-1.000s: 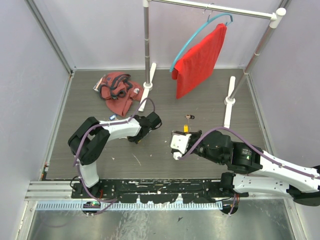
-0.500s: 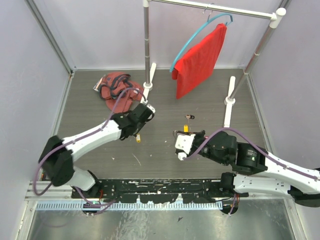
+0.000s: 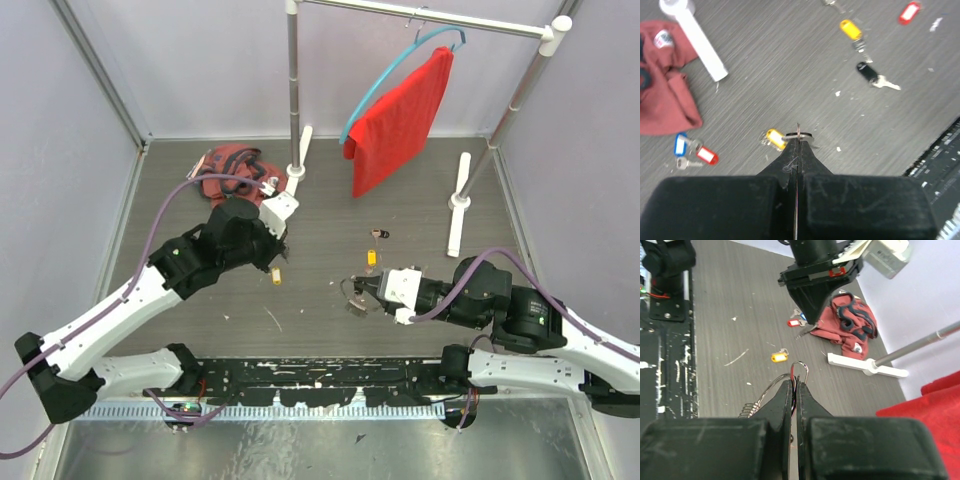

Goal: Put the keys on the keyring

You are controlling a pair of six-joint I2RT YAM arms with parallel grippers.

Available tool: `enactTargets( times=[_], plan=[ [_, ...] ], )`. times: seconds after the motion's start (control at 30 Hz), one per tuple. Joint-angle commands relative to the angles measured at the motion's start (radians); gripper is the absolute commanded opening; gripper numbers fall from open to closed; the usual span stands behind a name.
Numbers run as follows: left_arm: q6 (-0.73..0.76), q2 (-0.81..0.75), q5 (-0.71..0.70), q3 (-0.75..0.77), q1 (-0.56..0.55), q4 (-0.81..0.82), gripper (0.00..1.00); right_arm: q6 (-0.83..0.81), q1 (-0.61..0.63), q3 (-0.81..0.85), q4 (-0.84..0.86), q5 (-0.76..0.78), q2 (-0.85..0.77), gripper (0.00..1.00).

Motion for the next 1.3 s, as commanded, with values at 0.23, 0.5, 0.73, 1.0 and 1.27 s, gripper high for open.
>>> enactTargets(
  times=[0.23,0.5,0.73,1.0,1.27],
  plan=[
    [0.127,-0.035,0.294,0.194,-0.102,-0.017,0.00,0.092,0.003,0.124,-0.014,-0.164,0.041,0.01],
    [0.201,-0.026,0.336,0.295,-0.184,-0.066,0.00,0.194,0.003,0.226,-0.107,-0.239,0.090,0.01],
    [0.241,-0.022,0.338,0.346,-0.230,-0.091,0.00,0.269,0.003,0.317,-0.177,-0.262,0.167,0.01],
    [0.270,0.020,0.417,0.428,-0.238,-0.156,0.00,0.174,0.003,0.436,-0.340,-0.261,0.267,0.01],
    [0.285,0.068,0.587,0.496,-0.244,-0.228,0.00,0.065,0.004,0.519,-0.424,-0.353,0.332,0.01]
  ],
)
